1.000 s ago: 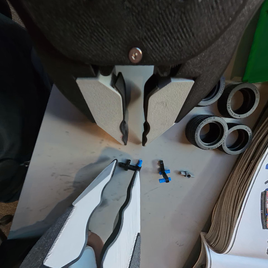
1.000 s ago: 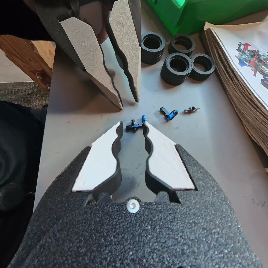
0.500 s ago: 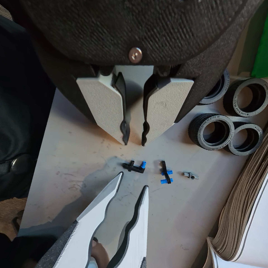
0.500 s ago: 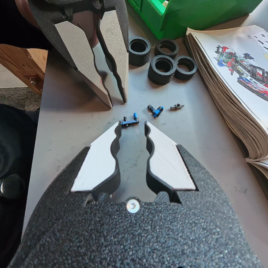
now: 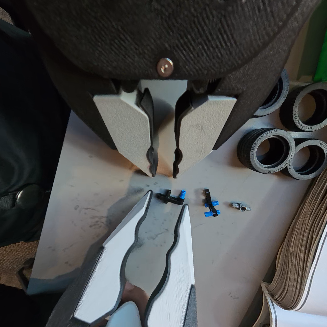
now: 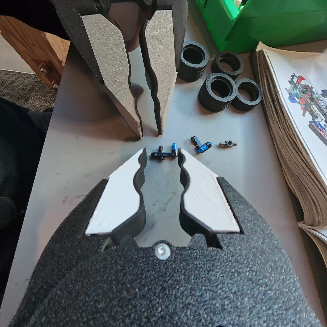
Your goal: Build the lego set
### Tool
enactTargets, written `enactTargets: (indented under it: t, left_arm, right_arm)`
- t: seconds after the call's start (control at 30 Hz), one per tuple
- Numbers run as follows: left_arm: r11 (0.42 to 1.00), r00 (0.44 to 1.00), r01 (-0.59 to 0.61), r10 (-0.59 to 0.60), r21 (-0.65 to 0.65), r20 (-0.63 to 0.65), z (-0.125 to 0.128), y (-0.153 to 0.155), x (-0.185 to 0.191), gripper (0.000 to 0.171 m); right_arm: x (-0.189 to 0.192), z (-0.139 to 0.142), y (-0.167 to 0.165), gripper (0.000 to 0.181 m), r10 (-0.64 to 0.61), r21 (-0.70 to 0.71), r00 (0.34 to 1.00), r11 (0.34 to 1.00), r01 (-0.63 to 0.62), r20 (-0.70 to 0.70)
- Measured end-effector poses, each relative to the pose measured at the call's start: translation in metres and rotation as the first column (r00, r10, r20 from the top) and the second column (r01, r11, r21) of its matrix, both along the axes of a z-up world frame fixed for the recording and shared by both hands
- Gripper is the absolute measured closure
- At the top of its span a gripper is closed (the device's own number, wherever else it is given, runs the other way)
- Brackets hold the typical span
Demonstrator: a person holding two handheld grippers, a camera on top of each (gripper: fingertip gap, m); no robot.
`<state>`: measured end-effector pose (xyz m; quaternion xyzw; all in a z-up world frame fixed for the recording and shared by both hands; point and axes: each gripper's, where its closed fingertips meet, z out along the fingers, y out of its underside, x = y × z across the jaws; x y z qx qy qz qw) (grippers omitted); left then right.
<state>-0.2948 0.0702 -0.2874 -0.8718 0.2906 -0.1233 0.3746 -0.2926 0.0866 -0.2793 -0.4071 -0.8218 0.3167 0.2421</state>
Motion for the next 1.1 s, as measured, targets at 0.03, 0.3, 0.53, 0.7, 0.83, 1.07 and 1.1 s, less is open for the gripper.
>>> enactTargets:
  t: [0.03,0.3,0.53,0.7,0.83,1.07,1.1]
  left_arm:
    - [1.0,1.0,0.0,0.0,0.001,-0.002,0.0,0.0,0.0,0.154]
    - [1.0,1.0,0.003,-0.003,-0.005,0.006,0.0,0.0,0.001,0.155]
    - [1.0,1.0,0.015,-0.015,0.004,0.017,0.002,-0.001,0.002,0.16]
    - [1.0,0.997,0.016,-0.015,-0.002,0.08,0.007,-0.001,0.002,0.16]
    - [1.0,0.989,0.014,-0.012,-0.018,0.144,0.011,-0.001,0.001,0.159]
    - [0.998,0.992,-0.041,0.045,-0.039,0.116,0.006,0.005,-0.005,0.157]
    - [0.998,0.993,-0.052,0.056,-0.044,0.101,0.004,0.007,-0.006,0.156]
  right_arm:
    - [0.0,-0.001,0.0,0.146,0.001,0.005,1.0,1.0,-0.001,0.002]
    - [0.001,-0.005,0.002,0.148,-0.022,0.016,1.0,1.0,0.021,0.009]
    - [0.002,-0.006,0.002,0.148,-0.031,-0.018,0.999,0.999,0.031,0.008]
    - [0.001,-0.006,0.004,0.147,-0.047,-0.047,0.999,0.998,0.048,0.02]
    - [0.003,-0.002,0.005,0.147,-0.065,-0.039,0.998,0.997,0.065,0.01]
    - [0.009,0.001,0.005,0.151,-0.145,-0.049,0.989,0.988,0.145,0.008]
    - [0.01,0.0,0.005,0.152,-0.159,-0.047,0.987,0.986,0.159,0.009]
